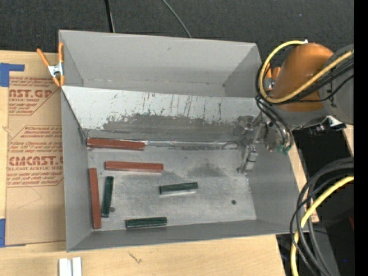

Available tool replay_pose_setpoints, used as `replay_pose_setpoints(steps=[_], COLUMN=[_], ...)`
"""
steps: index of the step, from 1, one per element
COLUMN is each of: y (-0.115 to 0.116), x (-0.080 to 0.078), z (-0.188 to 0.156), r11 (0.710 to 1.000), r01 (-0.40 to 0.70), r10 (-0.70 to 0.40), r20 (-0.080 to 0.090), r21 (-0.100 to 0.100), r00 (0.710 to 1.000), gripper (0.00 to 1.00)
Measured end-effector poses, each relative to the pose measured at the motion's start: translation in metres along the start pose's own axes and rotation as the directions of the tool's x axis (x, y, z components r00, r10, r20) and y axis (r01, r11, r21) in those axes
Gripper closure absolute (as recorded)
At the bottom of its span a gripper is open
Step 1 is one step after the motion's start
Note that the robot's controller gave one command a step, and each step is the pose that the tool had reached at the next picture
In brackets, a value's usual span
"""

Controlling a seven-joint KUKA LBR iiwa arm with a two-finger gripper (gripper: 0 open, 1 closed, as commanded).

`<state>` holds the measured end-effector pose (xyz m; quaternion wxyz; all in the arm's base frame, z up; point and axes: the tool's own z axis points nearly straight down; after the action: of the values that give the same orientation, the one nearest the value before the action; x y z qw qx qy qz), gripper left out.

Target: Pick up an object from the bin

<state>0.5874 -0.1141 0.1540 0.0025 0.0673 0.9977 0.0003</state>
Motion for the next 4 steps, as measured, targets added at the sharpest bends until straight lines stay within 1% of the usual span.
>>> replay_pose_setpoints(steps=[1,2,3,4], y=[0.056,0.048,0.111,0.133], x=[0.009,0.004,0.047,0.028], z=[-0.008,0.012,0.067,0.083], r11=[0.991,0.996,0.996,0.993], r01=[-0.134,-0.092,-0.085,-0.121], r10=[0.134,0.092,0.085,0.121], r20=[-0.001,-0.003,-0.002,-0.003], r21=[-0.003,0.002,0.002,-0.001], r00=[0.991,0.996,0.996,0.993], gripper=[0.0,0.0,0.0,1.0])
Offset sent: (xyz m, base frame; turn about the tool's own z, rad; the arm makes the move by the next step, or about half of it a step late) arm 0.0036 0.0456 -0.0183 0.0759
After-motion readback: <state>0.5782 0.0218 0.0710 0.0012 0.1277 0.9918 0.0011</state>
